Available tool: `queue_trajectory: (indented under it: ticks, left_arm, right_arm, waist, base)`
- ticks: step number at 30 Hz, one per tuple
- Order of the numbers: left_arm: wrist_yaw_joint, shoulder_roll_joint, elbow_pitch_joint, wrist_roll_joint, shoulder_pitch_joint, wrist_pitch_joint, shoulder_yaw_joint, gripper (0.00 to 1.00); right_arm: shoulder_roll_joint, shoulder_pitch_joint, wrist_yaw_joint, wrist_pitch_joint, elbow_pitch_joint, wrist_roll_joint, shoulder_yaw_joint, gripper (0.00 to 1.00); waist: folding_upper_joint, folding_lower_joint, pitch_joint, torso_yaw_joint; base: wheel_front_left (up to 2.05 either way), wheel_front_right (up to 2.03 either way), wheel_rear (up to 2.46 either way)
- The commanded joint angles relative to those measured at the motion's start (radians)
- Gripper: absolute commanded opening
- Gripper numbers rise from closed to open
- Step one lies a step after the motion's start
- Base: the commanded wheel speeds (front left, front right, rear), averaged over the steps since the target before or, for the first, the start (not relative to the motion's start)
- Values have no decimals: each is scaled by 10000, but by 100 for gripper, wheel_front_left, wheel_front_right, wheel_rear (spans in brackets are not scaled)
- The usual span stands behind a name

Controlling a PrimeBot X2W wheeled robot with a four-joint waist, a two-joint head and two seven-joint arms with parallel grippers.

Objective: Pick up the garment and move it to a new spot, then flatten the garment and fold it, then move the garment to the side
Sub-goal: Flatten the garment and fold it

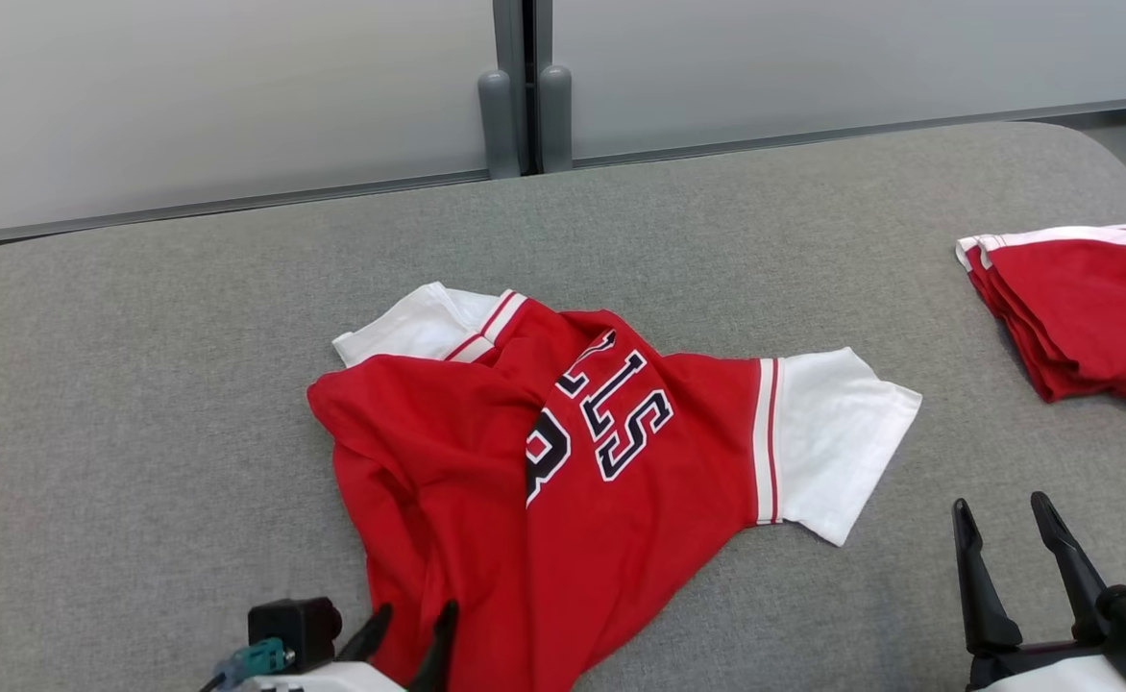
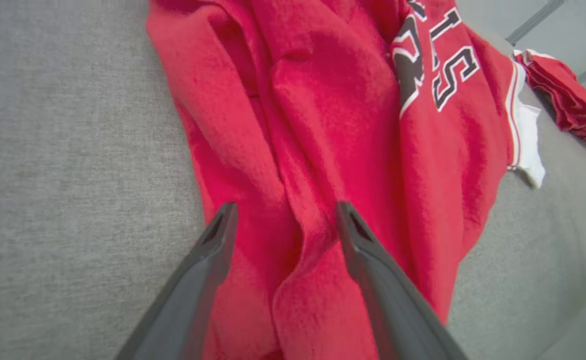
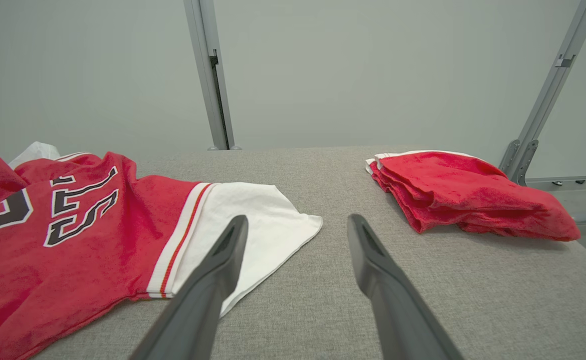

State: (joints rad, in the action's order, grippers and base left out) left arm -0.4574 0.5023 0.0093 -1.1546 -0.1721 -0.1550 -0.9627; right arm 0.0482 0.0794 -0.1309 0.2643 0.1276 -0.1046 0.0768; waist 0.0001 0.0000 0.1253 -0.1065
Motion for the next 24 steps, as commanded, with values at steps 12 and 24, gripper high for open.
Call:
queue_trajectory:
  ticks: [12,24]
  left_arm:
    - [416,-131,728,-185,-300,173,68,0]
    - [262,635,330,-541,-111,-362,1073,0]
  right_arm:
    - [49,-167,3,-2,23,-16,94,100]
    - [50,-176,3,-1,36,-25,202,100]
  waist:
    - [-1,0,237,-147]
    - [-1,0,164,35]
  base:
    - [0,0,0]
    - [0,0,0]
